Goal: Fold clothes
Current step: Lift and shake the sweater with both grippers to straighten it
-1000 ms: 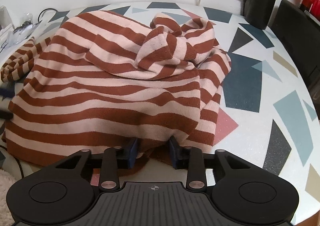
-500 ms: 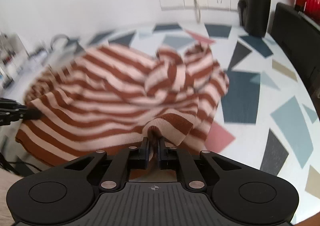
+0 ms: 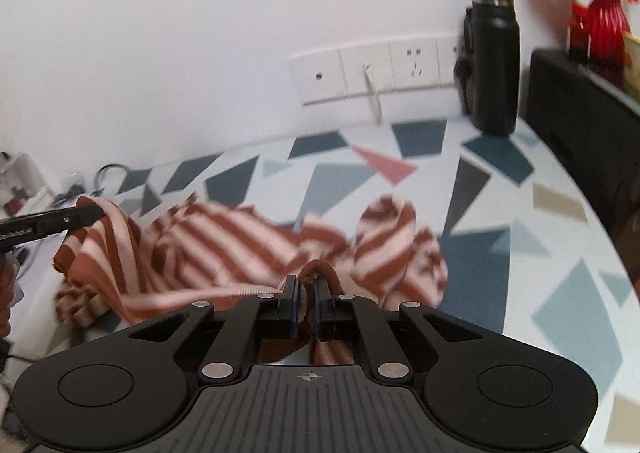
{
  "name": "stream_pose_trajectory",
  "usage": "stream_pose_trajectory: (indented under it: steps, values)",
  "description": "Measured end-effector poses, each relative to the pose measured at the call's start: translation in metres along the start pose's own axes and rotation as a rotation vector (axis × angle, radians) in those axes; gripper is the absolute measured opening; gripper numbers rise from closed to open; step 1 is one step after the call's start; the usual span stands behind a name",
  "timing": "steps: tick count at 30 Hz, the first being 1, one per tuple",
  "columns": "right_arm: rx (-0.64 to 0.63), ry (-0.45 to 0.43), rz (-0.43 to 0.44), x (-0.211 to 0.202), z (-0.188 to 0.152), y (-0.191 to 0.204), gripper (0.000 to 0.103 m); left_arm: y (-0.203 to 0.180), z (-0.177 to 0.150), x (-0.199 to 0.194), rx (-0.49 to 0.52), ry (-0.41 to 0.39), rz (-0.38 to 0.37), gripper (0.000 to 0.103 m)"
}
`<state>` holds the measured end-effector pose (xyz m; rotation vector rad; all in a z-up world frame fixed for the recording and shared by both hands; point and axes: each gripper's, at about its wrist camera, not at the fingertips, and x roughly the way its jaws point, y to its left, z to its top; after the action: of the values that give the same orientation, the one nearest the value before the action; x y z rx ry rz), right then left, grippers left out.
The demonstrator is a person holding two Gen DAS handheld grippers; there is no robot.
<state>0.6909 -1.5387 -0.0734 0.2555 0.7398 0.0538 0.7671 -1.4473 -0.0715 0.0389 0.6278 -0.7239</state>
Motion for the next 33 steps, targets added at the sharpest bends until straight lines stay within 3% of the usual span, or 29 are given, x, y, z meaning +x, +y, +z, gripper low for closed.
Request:
stream_pose_trajectory:
  steps: [5, 10, 16, 23, 30, 33]
  values:
    - [-0.010, 0.015, -0.101, 0.057, 0.011, -0.008, 0.007, 0.006, -0.007, 0.067, 0.112, 0.102, 0.132, 0.011]
    - [-0.072, 0.083, -0.140, 0.097, 0.005, -0.002, 0.008, -0.004, -0.029, 0.097, 0.288, 0.200, 0.154, 0.012]
    - [-0.203, 0.136, -0.147, 0.114, -0.003, 0.017, 0.010, -0.026, -0.038, 0.104, 0.419, 0.285, 0.155, 0.012]
    - [-0.327, 0.168, -0.131, 0.110, -0.010, 0.035, 0.011, -0.039, -0.047, 0.092, 0.410, 0.371, 0.110, 0.012]
    - [-0.372, 0.183, -0.087, 0.096, -0.026, 0.040, 0.011, -0.046, -0.058, 0.070, 0.354, 0.429, 0.086, 0.012]
    - [-0.479, 0.166, -0.108, 0.091, -0.039, 0.049, 0.011, -0.053, -0.066, 0.059, 0.341, 0.448, 0.090, 0.012]
